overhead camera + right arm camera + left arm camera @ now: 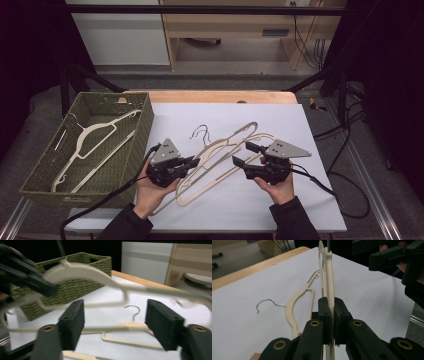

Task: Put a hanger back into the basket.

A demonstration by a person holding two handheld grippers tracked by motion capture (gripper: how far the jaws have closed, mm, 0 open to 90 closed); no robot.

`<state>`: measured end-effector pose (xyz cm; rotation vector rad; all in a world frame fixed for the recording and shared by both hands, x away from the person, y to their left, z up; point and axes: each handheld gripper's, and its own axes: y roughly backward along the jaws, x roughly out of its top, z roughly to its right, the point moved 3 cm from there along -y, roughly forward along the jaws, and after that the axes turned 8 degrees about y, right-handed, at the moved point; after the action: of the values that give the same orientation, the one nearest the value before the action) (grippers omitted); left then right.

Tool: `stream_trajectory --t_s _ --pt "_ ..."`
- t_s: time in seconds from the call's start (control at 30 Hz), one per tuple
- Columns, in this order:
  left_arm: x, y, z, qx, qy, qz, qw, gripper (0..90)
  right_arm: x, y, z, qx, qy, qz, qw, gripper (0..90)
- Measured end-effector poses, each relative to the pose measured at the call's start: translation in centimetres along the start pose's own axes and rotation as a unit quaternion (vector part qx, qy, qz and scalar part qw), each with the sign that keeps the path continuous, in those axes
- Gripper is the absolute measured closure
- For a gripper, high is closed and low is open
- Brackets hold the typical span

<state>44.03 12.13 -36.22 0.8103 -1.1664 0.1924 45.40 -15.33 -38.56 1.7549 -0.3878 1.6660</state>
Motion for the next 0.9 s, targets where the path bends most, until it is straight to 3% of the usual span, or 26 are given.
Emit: stream_trajectory --t_s 0.2,0.23,0.43,0.5,0.9 --pt "2.1 4.2 -1.7 0.016 -0.003 0.011 0.9998 86.0 -0.8 0.9 0.9 -0.026 -0.016 -0.008 0.9995 16.3" --pt "2.1 4.2 -1.7 0.016 -0.003 0.011 0.9998 86.0 -0.9 0.9 0.9 -0.026 -0.018 -0.009 0.9995 14.9" --pt "3.6 7.4 -3.6 0.017 -0.003 0.014 0.9997 86.0 -1.2 1.2 1.1 -0.035 -0.016 -0.014 0.9992 10.9" --pt "4.2 8.7 -4.9 0.023 -0.004 0.018 0.9996 86.0 -1.3 1.5 1.2 -0.036 -0.01 -0.018 0.9991 10.4" --pt "5.1 12.0 -9.7 0.052 0.007 0.031 0.9981 86.0 -1.3 2.2 1.6 -0.05 -0.008 -0.018 0.9986 5.9"
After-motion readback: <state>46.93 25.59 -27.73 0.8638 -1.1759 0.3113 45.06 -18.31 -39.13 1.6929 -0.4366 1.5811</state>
